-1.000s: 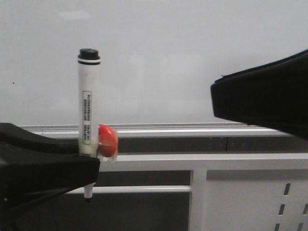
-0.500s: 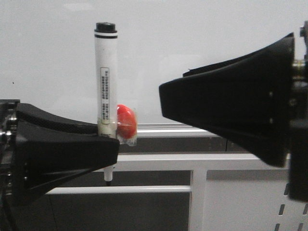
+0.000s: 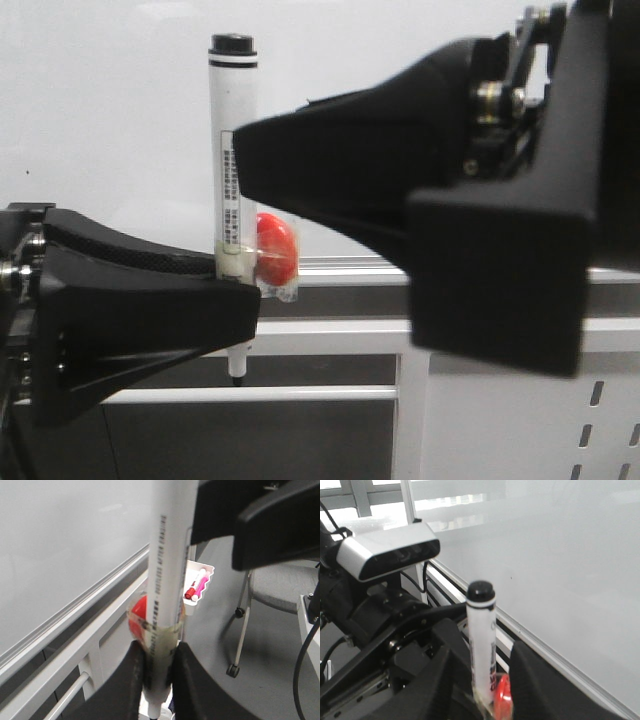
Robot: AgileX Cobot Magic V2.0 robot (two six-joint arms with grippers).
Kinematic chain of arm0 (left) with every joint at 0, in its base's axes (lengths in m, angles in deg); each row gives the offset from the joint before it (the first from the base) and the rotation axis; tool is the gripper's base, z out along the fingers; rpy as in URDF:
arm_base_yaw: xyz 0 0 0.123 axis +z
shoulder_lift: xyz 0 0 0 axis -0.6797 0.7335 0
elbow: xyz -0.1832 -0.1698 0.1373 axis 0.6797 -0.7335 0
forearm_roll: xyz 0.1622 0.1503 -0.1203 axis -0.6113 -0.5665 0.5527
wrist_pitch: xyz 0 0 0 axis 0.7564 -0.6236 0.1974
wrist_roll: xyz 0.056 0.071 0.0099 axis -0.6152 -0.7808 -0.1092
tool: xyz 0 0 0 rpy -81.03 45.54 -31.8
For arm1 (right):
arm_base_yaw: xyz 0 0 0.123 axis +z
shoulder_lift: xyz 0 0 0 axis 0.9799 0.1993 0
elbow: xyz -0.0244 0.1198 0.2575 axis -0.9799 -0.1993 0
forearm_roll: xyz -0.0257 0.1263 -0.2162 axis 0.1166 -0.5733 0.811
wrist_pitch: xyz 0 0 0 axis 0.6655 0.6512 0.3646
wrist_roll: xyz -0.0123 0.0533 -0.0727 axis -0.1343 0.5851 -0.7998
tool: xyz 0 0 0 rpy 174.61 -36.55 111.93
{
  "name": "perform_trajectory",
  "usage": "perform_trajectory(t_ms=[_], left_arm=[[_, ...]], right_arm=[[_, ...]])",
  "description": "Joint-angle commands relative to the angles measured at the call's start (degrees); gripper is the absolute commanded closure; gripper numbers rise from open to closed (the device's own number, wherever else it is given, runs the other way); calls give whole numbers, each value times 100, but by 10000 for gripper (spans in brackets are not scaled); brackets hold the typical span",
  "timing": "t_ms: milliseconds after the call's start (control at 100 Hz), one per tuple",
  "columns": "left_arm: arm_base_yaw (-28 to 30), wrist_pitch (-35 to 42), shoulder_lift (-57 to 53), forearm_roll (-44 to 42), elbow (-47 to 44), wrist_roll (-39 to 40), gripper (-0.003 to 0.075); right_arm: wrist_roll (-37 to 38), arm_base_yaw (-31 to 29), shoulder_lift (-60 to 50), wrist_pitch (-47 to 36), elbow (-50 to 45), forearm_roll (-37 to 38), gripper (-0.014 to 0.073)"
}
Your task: Write number 1 on whiteboard
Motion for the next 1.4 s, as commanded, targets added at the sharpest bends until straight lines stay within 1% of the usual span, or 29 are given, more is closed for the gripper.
perform_trajectory(t_ms=[0, 120, 240, 420, 740, 810, 880, 950, 1050, 1270, 1340, 1390], left_arm=[[-41, 1283, -145, 16, 119, 127, 739], [-41, 1283, -145, -206, 218, 231, 739], [-41, 1283, -145, -222, 325, 308, 739], [-41, 1283, -134, -321, 383, 354, 739], [-41, 1283, -134, -351, 394, 354, 739], [-41, 1283, -134, -351, 394, 354, 739], [-41, 1283, -134, -351, 394, 354, 739], [-41, 1283, -134, -351, 394, 354, 739], [-41, 1283, -134, -351, 394, 354, 739], [-41, 1283, -134, -272, 394, 354, 731], [-41, 1283, -134, -272, 394, 354, 694], [-41, 1283, -134, -263, 394, 354, 642]], right_arm=[[36, -4, -64, -505, 214, 97, 351], [36, -4, -53, -475, 228, 115, 351], [41, -4, -53, -475, 228, 128, 351], [50, -4, -53, -691, 228, 155, 351], [146, -4, -53, -675, 228, 215, 359], [176, -4, -53, -675, 228, 228, 391], [189, -4, -53, -675, 228, 239, 448], [189, -4, -53, -675, 228, 239, 529], [189, -4, -53, -685, 228, 239, 675], [228, -4, -53, -696, 228, 239, 673], [228, -4, -53, -696, 228, 239, 673], [228, -4, -53, -696, 228, 239, 673]])
